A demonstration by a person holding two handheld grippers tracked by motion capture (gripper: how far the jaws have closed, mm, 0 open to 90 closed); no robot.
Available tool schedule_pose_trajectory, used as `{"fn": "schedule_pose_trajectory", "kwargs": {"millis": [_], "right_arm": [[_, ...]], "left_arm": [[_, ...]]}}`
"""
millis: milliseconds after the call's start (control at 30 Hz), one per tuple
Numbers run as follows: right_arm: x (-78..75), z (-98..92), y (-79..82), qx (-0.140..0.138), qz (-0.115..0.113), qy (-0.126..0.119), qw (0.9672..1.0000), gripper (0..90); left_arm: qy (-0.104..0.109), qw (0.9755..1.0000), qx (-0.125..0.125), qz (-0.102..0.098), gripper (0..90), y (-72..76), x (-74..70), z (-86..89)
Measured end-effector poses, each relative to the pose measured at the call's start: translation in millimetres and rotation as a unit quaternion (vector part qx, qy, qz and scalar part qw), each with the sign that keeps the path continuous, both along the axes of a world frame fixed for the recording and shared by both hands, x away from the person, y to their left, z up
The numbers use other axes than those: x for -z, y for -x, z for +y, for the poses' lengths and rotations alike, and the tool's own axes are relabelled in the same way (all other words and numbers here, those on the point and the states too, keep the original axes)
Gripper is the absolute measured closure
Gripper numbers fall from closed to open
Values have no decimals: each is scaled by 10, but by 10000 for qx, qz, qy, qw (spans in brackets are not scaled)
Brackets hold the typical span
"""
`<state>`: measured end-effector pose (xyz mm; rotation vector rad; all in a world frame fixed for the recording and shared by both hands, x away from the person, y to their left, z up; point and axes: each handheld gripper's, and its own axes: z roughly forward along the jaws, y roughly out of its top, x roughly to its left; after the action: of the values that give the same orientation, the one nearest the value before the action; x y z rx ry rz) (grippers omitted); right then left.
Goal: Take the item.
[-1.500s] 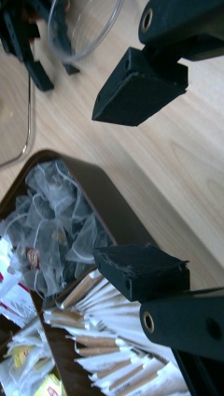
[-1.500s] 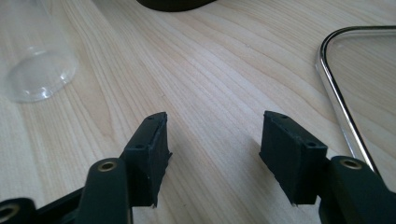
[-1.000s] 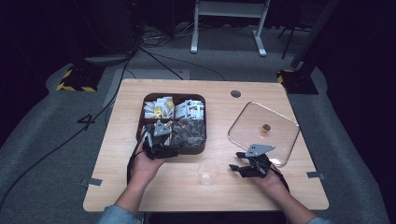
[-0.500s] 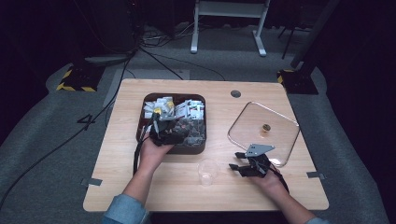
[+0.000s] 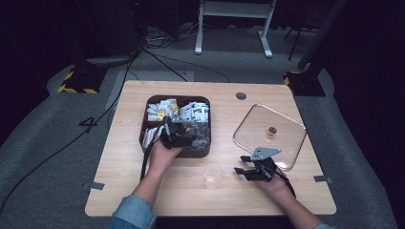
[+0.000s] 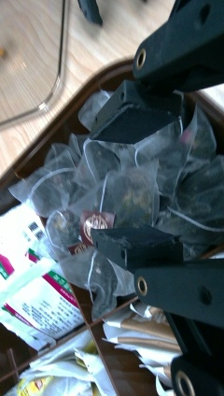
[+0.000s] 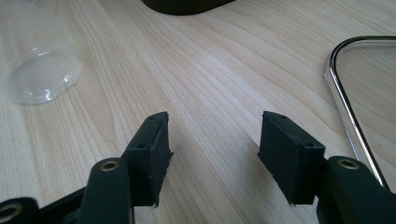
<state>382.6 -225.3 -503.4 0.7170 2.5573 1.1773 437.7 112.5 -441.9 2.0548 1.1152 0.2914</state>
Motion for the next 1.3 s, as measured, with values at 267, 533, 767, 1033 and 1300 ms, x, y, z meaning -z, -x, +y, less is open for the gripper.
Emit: {"fn": "schedule_pose_trajectory", "kwargs": {"millis": [267, 533, 767, 1033, 1300], "right_arm": [[0, 0, 1, 2, -4, 2, 10000, 429], [0, 0, 1, -6, -12, 3, 10000, 431], [0, 0, 1, -9, -9, 1, 10000, 430], [0, 0, 0, -9, -8, 0, 10000, 430], [0, 2, 0, 2, -4, -1, 10000, 430]], "left_arm": [[-271, 9996, -77, 90, 514, -58, 14, -60], [-545, 9982, -31, 229, 605, -84, 48, -111], [-694, 9974, -97, 186, 684, -84, 49, -130], [-786, 9968, -106, 21, 808, -60, 24, -99], [-392, 9992, -11, -4, 819, -31, -55, -11]]}}
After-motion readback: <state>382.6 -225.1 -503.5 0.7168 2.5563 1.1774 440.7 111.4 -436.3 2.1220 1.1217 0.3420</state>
